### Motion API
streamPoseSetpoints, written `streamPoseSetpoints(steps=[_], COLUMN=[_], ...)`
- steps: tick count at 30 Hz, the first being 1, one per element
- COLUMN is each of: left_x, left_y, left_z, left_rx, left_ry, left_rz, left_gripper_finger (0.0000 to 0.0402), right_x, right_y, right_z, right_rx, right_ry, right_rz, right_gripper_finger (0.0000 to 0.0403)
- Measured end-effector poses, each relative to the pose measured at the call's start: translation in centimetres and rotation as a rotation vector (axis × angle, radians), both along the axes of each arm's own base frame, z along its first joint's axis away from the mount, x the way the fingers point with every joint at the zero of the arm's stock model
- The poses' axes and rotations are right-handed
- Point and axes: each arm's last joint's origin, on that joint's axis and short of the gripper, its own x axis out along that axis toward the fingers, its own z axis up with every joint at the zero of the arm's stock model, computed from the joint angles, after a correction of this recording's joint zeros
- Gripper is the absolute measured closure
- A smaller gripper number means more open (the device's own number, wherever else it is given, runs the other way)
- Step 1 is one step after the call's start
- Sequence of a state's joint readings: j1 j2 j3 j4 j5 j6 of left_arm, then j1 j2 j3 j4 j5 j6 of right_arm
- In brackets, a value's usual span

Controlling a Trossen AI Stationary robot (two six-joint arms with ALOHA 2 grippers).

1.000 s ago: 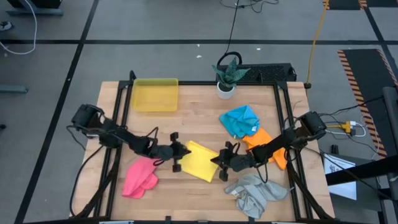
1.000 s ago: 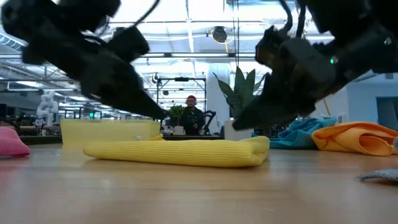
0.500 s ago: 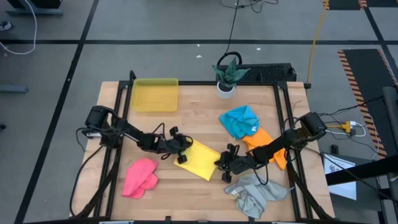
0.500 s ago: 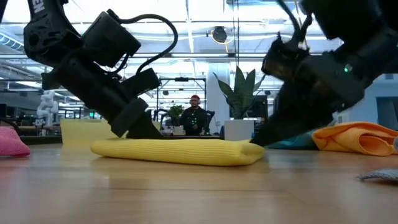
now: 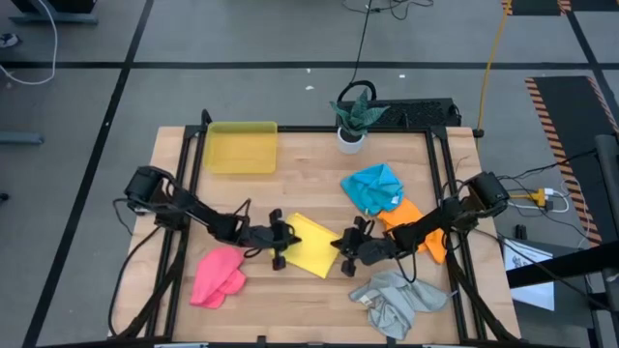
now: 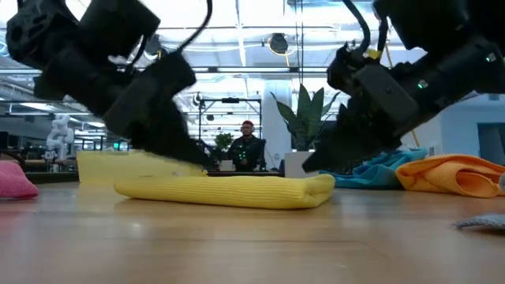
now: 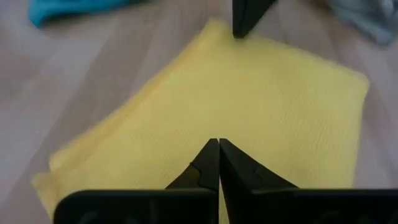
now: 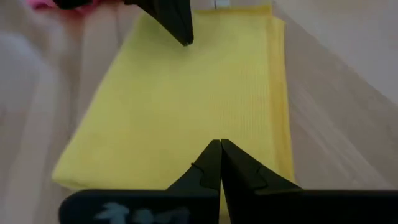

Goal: Fold microfiber towels
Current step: Fold the yellow microfiber cloth

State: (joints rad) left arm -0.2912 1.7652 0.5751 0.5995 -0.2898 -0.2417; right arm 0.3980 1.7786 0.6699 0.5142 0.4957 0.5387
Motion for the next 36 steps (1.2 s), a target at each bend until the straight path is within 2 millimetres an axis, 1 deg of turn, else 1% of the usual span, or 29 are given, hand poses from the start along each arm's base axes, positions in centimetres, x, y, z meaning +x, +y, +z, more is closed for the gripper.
streamPoseSetpoints(steps=[5,8,11,13,15,19,21,24,26,28,30,32,36], left_x=[-0.3,-0.2,-0.2,-0.2,-0.2,-0.5,-0.6,-1.0,-1.2,-1.3,-1.5,-1.5,-1.4], left_y=[0.5,1.3,2.1,2.5,2.6,1.5,0.7,-0.4,-1.1,-1.4,-1.4,-1.2,0.1], left_z=[-0.7,-0.8,-0.7,-0.3,0.5,2.2,3.0,3.2,3.1,2.6,2.0,1.6,0.7], left_rx=[0.023,0.066,0.150,0.172,0.163,0.119,0.090,0.053,0.010,-0.016,-0.001,0.034,0.104], left_ry=[0.085,0.090,0.078,0.052,0.021,-0.023,-0.059,-0.048,-0.023,0.017,0.060,0.068,0.113], left_rz=[0.013,0.080,0.173,0.245,0.267,0.188,0.140,0.024,-0.060,-0.105,-0.094,-0.045,0.076], left_gripper_finger=[0.0388,0.0397,0.0396,0.0391,0.0389,0.0397,0.0398,0.0389,0.0386,0.0389,0.0396,0.0398,0.0385], right_x=[-0.6,-0.9,-1.1,-1.1,-0.9,-0.5,-0.2,0.1,0.2,0.2,0.1,-0.1,-0.3], right_y=[-0.4,0.2,0.9,1.4,2.0,3.1,3.2,2.5,1.6,0.6,0.0,-0.3,-0.2], right_z=[-0.7,-0.8,-0.8,-0.6,-0.2,0.9,1.5,1.7,1.3,0.8,0.2,-0.3,-0.8], right_rx=[0.014,0.026,0.051,0.095,0.138,0.133,0.117,0.064,0.041,0.049,0.058,0.067,0.079], right_ry=[0.048,0.070,0.077,0.057,0.015,-0.105,-0.166,-0.189,-0.164,-0.109,-0.050,-0.007,0.027], right_rz=[-0.033,-0.003,0.047,0.070,0.128,0.252,0.276,0.207,0.107,0.043,0.007,-0.013,-0.024], right_gripper_finger=[0.0403,0.0403,0.0403,0.0403,0.0403,0.0403,0.0403,0.0403,0.0403,0.0403,0.0403,0.0403,0.0403])
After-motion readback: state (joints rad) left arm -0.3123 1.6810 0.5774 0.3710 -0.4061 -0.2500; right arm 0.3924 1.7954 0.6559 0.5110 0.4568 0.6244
